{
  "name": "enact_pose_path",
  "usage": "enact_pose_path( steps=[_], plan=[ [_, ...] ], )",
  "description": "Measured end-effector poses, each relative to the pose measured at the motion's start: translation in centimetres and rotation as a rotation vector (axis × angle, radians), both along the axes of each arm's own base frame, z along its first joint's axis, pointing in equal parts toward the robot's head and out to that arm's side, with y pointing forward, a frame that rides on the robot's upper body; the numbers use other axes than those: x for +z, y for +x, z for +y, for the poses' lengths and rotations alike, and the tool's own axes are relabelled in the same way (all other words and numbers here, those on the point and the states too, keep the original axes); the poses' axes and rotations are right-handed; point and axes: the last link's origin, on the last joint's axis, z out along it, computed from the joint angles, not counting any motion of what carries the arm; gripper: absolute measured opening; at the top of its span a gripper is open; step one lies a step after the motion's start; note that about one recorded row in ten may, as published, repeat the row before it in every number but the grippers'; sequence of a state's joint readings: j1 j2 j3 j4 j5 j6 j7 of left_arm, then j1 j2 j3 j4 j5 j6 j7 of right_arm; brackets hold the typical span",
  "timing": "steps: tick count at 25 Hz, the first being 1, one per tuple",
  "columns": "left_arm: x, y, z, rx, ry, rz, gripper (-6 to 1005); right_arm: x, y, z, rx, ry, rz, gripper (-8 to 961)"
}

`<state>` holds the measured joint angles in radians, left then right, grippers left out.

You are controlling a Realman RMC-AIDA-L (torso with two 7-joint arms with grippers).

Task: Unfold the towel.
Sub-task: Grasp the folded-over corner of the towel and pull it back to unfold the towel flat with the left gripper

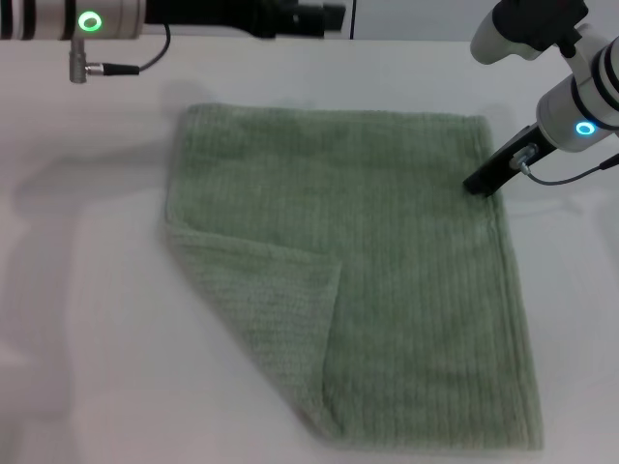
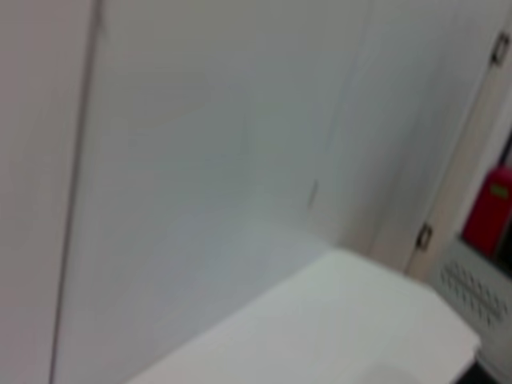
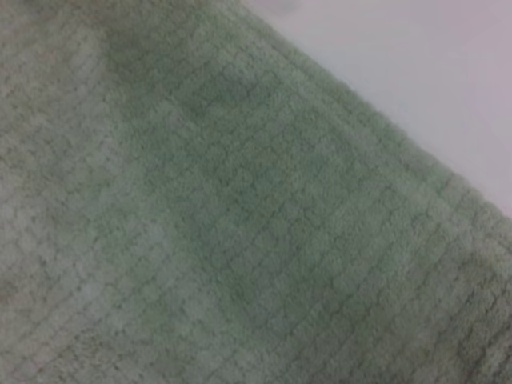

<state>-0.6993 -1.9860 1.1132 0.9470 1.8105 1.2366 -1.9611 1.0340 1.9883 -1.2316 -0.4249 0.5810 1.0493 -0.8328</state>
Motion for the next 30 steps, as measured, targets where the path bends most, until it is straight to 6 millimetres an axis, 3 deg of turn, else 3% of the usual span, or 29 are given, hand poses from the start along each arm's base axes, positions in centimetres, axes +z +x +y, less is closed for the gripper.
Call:
enact_pose_path(
  steps=[19,30],
  plan=[
    [-2.9,0.8,-2.3,-0.151,-0.169,0.154,808,-0.1,-0.1,0.0,0.005,-0.003,-0.007,0],
    [-5.6,0.4,-3.7,-0.22,-0.236,0.247,806,0.0,0.0,0.1,0.006,-0.001,-0.009,0]
  ],
)
